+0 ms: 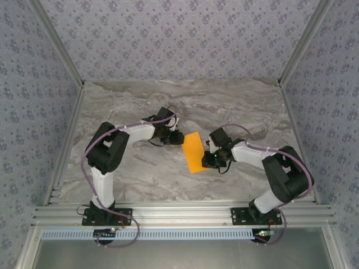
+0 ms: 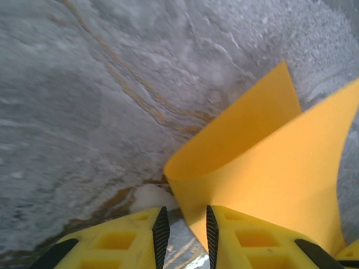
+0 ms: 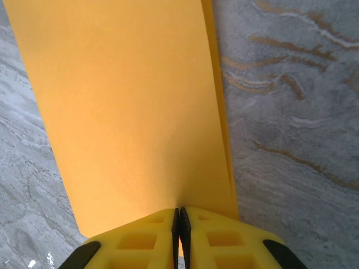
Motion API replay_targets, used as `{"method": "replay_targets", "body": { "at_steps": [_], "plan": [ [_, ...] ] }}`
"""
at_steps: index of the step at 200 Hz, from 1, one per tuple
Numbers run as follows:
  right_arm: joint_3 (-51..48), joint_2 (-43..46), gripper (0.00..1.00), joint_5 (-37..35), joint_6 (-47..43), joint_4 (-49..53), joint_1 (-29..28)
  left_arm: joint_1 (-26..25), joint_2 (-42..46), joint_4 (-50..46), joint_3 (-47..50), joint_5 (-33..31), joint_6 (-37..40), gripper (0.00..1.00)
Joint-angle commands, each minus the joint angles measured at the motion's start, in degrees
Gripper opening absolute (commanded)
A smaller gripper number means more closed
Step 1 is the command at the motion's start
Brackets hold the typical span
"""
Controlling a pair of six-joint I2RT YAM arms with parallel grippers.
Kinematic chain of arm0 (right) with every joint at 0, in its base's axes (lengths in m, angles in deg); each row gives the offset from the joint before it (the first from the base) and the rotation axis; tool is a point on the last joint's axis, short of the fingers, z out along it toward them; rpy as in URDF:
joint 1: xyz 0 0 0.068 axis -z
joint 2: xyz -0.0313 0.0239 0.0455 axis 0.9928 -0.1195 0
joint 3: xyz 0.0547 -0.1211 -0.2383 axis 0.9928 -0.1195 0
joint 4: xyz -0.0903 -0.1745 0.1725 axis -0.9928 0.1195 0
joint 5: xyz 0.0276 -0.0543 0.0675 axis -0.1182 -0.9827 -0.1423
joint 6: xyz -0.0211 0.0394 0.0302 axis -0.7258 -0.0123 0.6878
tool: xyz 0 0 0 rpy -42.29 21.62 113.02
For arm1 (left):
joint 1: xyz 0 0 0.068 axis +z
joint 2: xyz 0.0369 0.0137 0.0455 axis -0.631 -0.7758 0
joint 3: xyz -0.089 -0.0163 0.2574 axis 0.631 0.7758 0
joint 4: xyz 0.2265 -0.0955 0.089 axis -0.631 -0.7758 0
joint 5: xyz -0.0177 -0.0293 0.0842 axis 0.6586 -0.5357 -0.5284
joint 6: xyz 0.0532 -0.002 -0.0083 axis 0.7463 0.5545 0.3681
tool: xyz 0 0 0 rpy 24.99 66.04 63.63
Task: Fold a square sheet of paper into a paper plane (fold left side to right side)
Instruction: First fold the square sheet of paper in half at the center of the table, then rotate the square sheet of paper at the center of the table.
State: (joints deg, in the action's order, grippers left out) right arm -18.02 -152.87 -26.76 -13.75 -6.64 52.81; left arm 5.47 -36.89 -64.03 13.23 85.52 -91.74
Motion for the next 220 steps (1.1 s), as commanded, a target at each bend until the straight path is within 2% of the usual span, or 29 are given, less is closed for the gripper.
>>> {"method": "replay_targets", "body": {
  "at_steps": [1,41,86,125,169,198,220],
  "plan": [
    [-2.75,-1.49,0.15,-3.89,1.00,6.09,-0.50,2.25,4.28,2.46,2.40,-4.91,1.67,0.28],
    [-2.67,-2.04,0.15,-3.79,1.21,5.52,-0.61,0.11,9.89,10.45,8.09,1.98,-1.51,0.28],
    [-2.64,-2.43,0.15,-3.33,1.76,5.01,-0.97,-1.77,3.38,13.69,4.87,6.01,-3.79,0.28],
    [-2.70,-2.02,0.15,-3.30,2.45,4.80,-1.66,-1.26,-2.01,10.74,0.66,1.82,-1.69,0.28],
    [-4.57,0.43,0.15,-2.16,4.52,4.16,-2.25,1.28,-4.15,11.08,1.44,-2.14,-2.56,0.27],
    [-7.36,2.90,0.15,-0.59,7.54,1.87,-3.74,2.66,-4.77,10.76,0.91,-2.19,-2.39,0.27],
    [-10.15,4.80,0.15,-0.28,13.68,-2.16,-6.42,3.60,-4.25,9.11,-1.18,-1.74,-1.63,0.27]
  ]
}}
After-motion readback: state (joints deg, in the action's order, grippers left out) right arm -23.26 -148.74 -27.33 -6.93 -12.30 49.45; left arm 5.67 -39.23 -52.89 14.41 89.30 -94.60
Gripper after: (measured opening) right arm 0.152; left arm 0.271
